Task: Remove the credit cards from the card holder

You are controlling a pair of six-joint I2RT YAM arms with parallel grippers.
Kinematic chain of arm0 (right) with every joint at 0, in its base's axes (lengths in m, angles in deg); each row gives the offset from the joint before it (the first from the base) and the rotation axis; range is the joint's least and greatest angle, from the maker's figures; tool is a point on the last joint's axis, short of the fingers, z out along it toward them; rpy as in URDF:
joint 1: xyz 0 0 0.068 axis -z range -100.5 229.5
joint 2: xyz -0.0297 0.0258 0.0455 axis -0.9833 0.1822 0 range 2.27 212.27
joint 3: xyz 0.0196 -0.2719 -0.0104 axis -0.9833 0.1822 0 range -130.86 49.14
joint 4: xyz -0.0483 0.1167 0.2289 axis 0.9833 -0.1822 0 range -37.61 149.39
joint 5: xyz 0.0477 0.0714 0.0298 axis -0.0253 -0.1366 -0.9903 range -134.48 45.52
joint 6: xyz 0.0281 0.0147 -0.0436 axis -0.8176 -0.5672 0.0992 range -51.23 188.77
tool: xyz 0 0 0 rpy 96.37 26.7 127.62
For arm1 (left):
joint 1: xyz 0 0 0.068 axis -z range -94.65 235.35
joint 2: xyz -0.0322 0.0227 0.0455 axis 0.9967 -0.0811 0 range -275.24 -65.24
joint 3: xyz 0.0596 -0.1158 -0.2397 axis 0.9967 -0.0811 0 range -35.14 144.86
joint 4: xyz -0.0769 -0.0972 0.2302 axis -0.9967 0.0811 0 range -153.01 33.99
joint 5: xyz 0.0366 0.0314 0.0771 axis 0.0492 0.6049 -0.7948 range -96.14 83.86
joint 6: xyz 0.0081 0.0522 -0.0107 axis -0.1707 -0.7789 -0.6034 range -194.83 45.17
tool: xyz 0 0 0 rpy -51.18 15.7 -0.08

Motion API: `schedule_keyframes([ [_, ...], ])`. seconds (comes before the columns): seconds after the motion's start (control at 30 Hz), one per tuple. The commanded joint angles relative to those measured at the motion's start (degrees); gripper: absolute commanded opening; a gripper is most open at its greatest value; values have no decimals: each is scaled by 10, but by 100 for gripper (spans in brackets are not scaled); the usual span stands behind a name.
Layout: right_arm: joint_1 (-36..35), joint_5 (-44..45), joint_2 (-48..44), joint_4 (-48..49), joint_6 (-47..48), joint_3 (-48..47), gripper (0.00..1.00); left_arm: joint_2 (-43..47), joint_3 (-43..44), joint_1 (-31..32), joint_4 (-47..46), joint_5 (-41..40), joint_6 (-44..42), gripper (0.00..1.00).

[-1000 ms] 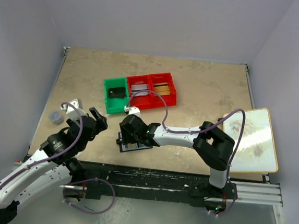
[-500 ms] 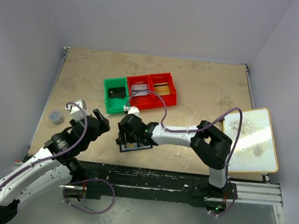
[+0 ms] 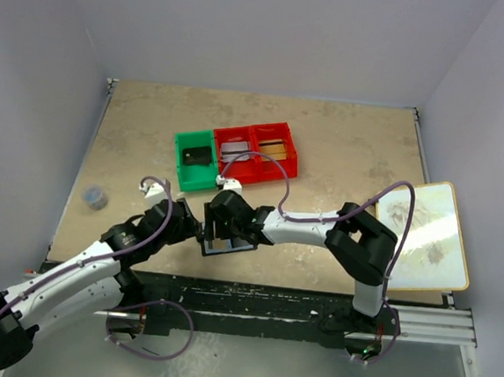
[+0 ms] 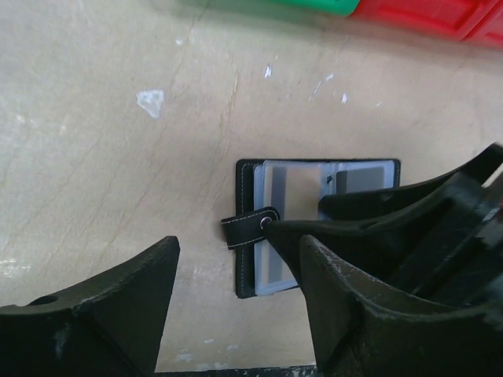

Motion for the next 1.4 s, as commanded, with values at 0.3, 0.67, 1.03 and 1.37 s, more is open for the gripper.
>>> schedule_keyframes([
  [0.3, 7, -23, -11, 4, -34, 26, 66, -2, -43, -1, -88, 111, 20, 30],
  [0.67, 23, -48, -9, -12, -16, 12, 64, -46, -108, -1, -215, 173, 43, 19],
  [1.03, 23, -49, -8, -12, -22, 10, 66, -99, -115, 0, -223, 66, 56, 19],
  [1.37, 23, 4, 21, -71, -11, -43, 69, -27, -143, -1, -183, 9, 83, 18],
])
